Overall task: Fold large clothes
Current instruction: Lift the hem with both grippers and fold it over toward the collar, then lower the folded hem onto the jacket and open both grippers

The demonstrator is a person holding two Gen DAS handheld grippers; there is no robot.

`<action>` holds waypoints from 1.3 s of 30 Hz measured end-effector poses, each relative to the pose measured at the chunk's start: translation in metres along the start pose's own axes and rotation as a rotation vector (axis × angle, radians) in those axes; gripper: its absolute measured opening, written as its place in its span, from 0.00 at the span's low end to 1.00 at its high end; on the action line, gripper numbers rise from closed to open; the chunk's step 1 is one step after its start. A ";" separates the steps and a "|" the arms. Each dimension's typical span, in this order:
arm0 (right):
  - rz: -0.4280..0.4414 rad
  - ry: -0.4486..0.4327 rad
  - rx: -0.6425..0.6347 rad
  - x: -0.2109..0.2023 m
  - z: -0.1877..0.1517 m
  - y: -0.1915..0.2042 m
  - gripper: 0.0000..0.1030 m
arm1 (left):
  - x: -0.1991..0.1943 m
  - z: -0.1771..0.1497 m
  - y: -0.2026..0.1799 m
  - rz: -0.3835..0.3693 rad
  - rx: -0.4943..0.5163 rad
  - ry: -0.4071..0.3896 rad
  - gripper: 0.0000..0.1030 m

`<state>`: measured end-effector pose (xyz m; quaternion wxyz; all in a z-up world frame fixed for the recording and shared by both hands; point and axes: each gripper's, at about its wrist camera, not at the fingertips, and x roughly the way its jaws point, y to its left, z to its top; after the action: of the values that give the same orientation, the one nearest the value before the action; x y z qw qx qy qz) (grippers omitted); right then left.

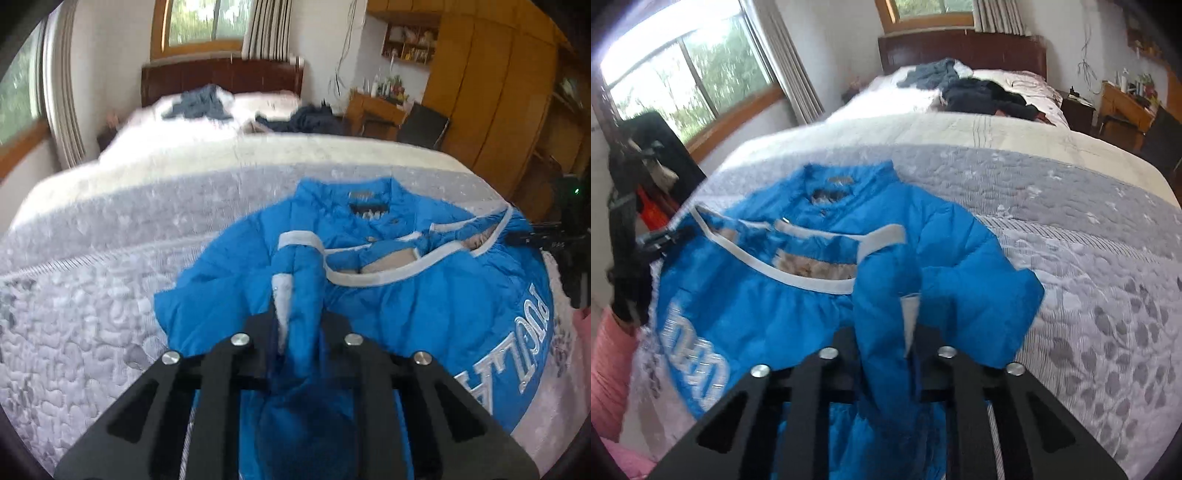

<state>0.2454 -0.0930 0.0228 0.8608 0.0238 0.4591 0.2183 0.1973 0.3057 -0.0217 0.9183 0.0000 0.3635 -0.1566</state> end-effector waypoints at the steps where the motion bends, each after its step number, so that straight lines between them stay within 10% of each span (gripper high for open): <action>1: 0.007 -0.013 0.001 -0.008 -0.003 0.001 0.14 | -0.010 -0.002 -0.005 0.003 0.011 -0.025 0.12; 13: 0.046 -0.179 0.099 -0.077 0.056 0.006 0.12 | -0.062 0.071 -0.006 0.021 -0.105 -0.244 0.11; 28: -0.053 0.027 0.296 0.066 0.107 -0.074 0.13 | 0.113 0.099 0.045 0.116 -0.243 0.117 0.13; 39: -0.048 0.083 0.364 0.089 0.083 -0.093 0.31 | 0.123 0.083 0.075 0.100 -0.348 0.184 0.33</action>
<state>0.3880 -0.1278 -0.0212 0.8277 0.1591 0.5264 0.1117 0.3581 0.3322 -0.0514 0.8740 -0.1263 0.4671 -0.0448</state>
